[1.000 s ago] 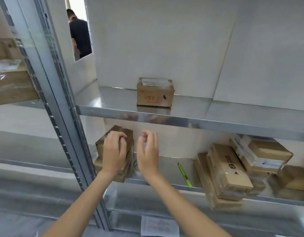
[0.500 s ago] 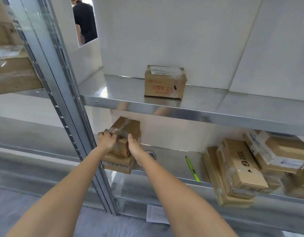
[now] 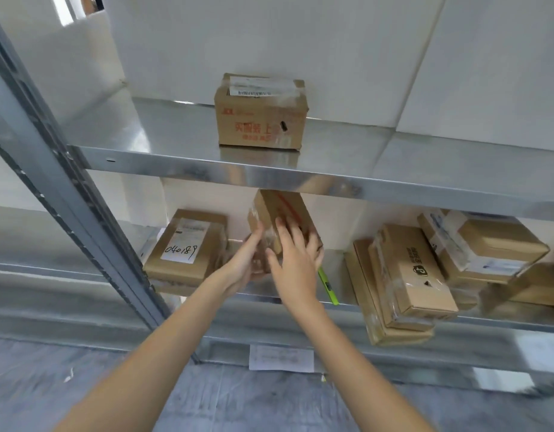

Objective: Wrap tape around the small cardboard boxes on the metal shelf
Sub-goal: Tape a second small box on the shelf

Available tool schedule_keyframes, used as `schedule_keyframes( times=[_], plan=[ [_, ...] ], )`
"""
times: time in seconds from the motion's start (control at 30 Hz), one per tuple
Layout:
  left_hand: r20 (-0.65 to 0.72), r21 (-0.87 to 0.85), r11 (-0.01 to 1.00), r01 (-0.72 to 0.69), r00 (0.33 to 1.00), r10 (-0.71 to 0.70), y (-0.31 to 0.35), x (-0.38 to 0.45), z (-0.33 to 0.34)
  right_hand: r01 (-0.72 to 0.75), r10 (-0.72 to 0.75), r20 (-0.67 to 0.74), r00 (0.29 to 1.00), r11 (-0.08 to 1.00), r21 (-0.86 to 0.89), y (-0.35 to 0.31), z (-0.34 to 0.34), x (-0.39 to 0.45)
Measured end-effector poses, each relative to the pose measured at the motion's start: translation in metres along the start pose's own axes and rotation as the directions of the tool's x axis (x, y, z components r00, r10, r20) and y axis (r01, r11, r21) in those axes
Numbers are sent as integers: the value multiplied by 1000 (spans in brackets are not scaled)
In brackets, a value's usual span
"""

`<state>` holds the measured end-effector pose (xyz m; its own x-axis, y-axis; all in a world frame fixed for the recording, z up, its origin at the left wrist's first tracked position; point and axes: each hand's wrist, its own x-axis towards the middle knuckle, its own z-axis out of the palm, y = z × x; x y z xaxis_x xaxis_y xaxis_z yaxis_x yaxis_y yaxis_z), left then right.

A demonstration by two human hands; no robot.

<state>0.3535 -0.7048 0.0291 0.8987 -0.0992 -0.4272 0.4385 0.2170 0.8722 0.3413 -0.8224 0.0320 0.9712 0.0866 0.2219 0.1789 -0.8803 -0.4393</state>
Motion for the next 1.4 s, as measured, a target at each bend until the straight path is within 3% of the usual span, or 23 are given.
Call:
schedule_keyframes(
  times=[0.13, 0.27, 0.4, 0.47, 0.53, 0.6, 0.67, 0.7, 0.77, 0.83, 0.9, 1.0, 1.07, 1.13, 1.2, 1.27, 1.33, 1.4],
  plan=[
    [87, -27, 963, 267, 961, -264, -57, 28, 11, -36, 56, 190, 980, 993, -108, 55, 17, -16],
    [130, 1, 916, 402, 908, -399, -87, 48, 21, -29, 74, 231, 970, 981, -190, 84, 39, -31],
    [111, -50, 913, 404, 911, -397, -95, 65, 27, -62, 133, 254, 958, 962, -267, 95, 59, -35],
    [24, -10, 922, 388, 922, -387, -94, 72, 28, -38, 121, 275, 954, 956, -290, 95, 65, -31],
    [-156, 146, 933, 328, 939, -306, -91, 79, 25, -14, 105, 282, 954, 951, -308, 88, 68, -27],
    [-262, 352, 909, 223, 956, -133, -86, 84, 19, -21, 97, 227, 969, 948, -317, 81, 69, -24],
    [-250, 612, 787, 76, 963, 102, -85, 87, 8, -9, 78, 212, 974, 951, -308, 82, 71, -20],
    [-240, 747, 664, 29, 943, 229, -88, 89, 1, 3, 70, 234, 970, 954, -299, 85, 74, -18],
    [-251, 922, 377, 92, 882, 399, -95, 93, -12, 28, 62, 297, 953, 957, -290, 89, 78, -14],
    [-272, 958, 175, 226, 909, 316, -103, 93, -20, 57, 41, 321, 946, 955, -291, 89, 78, -11],
    [-316, 947, 112, 300, 930, 189, -107, 89, -23, 78, 17, 352, 936, 965, -252, 89, 78, -9],
    [-301, 949, -31, 314, 931, 204, -113, 86, -25, 93, -12, 359, 933, 974, -208, 92, 76, -6],
    [-300, 944, -73, 322, 929, 219, -112, 84, -25, 101, -22, 360, 933, 974, -202, 93, 72, -6],
    [-323, 937, -54, 345, 915, 241, -107, 81, -23, 83, -18, 369, 929, 984, -160, 93, 67, -7],
    [-355, 934, 65, 351, 891, 284, -97, 76, -21, 17, 10, 373, 928, 997, -69, 95, 59, -7],
    [-377, 913, 290, 288, 867, 327, -84, 68, -19, -70, 46, 340, 939, 996, 59, 97, 46, -5],
    [-362, 833, 538, 129, 862, 354, -69, 55, -15, -132, 68, 258, 964, 961, 241, 97, 32, -3],
    [-259, 715, 695, -72, 896, 360, -57, 37, -8, -225, 116, 237, 965, 832, 508, 92, 18, -2]
  ],
)
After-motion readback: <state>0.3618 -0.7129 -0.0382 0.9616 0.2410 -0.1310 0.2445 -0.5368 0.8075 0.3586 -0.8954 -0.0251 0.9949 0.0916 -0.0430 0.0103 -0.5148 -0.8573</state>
